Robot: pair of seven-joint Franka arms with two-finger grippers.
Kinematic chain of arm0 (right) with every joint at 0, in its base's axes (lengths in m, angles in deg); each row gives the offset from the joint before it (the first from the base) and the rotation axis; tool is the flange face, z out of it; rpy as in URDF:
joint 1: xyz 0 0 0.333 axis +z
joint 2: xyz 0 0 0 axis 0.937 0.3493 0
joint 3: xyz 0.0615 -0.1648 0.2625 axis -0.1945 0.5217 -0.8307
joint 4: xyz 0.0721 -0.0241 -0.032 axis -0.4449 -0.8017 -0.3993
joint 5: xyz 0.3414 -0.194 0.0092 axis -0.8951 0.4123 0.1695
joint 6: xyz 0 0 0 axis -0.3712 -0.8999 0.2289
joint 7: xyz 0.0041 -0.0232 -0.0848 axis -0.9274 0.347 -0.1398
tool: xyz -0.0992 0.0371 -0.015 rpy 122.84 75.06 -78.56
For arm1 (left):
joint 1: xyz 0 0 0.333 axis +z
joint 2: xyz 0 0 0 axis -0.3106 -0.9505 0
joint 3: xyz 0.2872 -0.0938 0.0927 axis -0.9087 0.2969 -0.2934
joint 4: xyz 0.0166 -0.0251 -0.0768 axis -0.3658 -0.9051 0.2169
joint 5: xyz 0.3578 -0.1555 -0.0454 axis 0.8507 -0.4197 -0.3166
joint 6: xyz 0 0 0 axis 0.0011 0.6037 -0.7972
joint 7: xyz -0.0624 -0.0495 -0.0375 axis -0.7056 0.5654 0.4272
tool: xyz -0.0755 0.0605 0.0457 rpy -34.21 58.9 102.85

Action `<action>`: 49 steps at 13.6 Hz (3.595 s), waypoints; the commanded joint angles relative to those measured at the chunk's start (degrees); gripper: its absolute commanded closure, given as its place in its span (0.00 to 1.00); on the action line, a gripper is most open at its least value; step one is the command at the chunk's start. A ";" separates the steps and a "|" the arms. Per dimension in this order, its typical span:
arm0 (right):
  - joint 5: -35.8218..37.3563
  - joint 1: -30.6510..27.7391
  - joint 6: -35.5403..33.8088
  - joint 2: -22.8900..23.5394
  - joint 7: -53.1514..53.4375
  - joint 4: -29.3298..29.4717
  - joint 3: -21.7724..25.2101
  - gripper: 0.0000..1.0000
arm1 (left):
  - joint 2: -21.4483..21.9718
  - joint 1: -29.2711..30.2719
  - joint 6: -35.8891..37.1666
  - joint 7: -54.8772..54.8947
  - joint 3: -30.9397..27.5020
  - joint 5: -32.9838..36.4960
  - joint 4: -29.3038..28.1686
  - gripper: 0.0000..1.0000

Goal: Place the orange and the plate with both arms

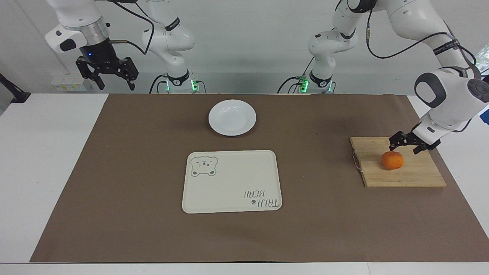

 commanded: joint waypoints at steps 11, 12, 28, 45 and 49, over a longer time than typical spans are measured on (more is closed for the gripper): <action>0.48 -0.22 0.20 -0.97 -0.60 -1.06 -0.18 0.00 | -4.78 0.95 -8.34 -0.34 0.44 -1.11 -4.13 0.61; 0.48 -0.22 0.20 -0.97 -0.60 -1.06 -0.27 0.00 | -4.78 0.95 -7.46 -0.69 0.44 -1.20 -3.87 1.00; 0.48 -0.22 0.20 -0.97 -0.60 -1.06 -0.27 0.00 | 5.32 -8.71 17.59 -19.49 0.88 -1.64 9.92 1.00; 0.48 -0.30 0.20 -0.97 -0.60 -1.06 -0.27 0.00 | 16.14 -25.14 25.77 -24.78 2.28 -1.46 9.75 1.00; 0.48 -0.22 0.20 -0.97 -0.60 -1.06 -0.18 0.00 | 16.05 -31.04 25.86 -23.90 4.04 -1.99 9.93 1.00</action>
